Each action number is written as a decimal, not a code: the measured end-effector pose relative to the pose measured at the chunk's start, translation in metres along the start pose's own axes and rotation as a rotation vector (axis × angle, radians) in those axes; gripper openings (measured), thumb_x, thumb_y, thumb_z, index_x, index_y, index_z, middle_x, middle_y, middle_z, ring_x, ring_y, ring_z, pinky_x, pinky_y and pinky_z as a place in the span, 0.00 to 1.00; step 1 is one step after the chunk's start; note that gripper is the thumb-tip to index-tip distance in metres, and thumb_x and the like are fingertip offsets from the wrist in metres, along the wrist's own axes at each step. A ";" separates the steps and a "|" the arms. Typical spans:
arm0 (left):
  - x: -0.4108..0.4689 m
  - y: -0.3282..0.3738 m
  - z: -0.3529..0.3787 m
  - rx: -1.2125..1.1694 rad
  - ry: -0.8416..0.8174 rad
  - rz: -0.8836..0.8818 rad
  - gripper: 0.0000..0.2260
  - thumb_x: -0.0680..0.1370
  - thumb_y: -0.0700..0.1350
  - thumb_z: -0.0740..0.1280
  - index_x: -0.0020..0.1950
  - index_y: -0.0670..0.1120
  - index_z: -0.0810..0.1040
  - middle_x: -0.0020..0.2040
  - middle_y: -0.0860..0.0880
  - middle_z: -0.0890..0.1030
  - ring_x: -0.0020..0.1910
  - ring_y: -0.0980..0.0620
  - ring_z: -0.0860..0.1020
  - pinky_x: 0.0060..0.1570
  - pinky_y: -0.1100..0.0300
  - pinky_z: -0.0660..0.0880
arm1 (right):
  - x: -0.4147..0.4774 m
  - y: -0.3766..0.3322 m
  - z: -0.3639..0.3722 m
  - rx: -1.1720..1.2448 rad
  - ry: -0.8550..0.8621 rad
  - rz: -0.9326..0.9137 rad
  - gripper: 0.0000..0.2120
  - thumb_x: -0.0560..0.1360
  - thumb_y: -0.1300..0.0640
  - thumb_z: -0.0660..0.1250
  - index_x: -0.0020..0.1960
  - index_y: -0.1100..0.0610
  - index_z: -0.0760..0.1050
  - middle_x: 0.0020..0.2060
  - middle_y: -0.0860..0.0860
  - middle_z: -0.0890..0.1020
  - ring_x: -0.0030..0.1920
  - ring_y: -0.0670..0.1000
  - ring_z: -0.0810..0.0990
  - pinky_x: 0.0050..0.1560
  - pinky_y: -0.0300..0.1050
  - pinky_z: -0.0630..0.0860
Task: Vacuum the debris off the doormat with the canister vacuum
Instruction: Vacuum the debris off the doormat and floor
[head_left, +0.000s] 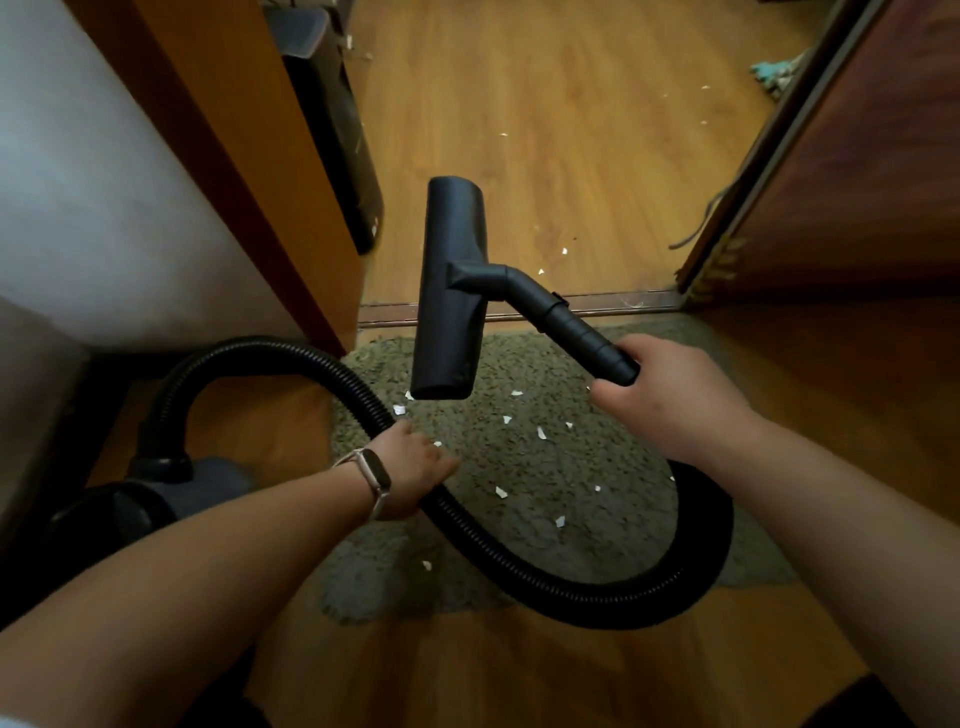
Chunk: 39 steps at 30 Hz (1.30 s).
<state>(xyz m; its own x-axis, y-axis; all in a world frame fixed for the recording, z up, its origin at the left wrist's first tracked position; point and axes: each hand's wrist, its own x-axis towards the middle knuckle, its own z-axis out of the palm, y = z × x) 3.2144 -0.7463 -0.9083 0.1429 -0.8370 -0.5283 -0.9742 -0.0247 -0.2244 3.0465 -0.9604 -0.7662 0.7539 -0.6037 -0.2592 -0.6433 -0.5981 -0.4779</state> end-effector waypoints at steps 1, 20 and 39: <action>-0.004 -0.006 -0.002 -0.017 0.043 -0.003 0.16 0.78 0.51 0.63 0.65 0.50 0.71 0.59 0.50 0.80 0.58 0.45 0.78 0.60 0.49 0.70 | 0.000 0.003 -0.002 -0.014 -0.007 0.008 0.10 0.74 0.48 0.68 0.54 0.46 0.75 0.39 0.48 0.79 0.36 0.50 0.79 0.35 0.45 0.76; -0.124 0.001 -0.118 -1.033 0.463 -0.269 0.10 0.63 0.52 0.73 0.39 0.55 0.75 0.33 0.53 0.78 0.31 0.56 0.77 0.32 0.63 0.72 | -0.001 0.022 -0.019 -0.286 0.053 0.055 0.07 0.75 0.46 0.66 0.51 0.47 0.74 0.37 0.49 0.78 0.36 0.51 0.78 0.34 0.44 0.76; -0.119 -0.014 -0.022 -1.431 -0.092 -0.373 0.06 0.69 0.42 0.76 0.42 0.47 0.80 0.32 0.50 0.79 0.30 0.53 0.77 0.30 0.59 0.74 | 0.064 0.011 0.080 -0.494 -0.133 -0.068 0.10 0.76 0.44 0.64 0.55 0.46 0.72 0.37 0.47 0.79 0.36 0.49 0.79 0.40 0.49 0.82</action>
<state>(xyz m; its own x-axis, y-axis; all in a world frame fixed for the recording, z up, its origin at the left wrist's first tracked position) 3.2066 -0.6584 -0.8239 0.3747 -0.6264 -0.6836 -0.2121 -0.7756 0.5945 3.0987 -0.9636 -0.8556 0.7862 -0.5017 -0.3608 -0.5540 -0.8309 -0.0520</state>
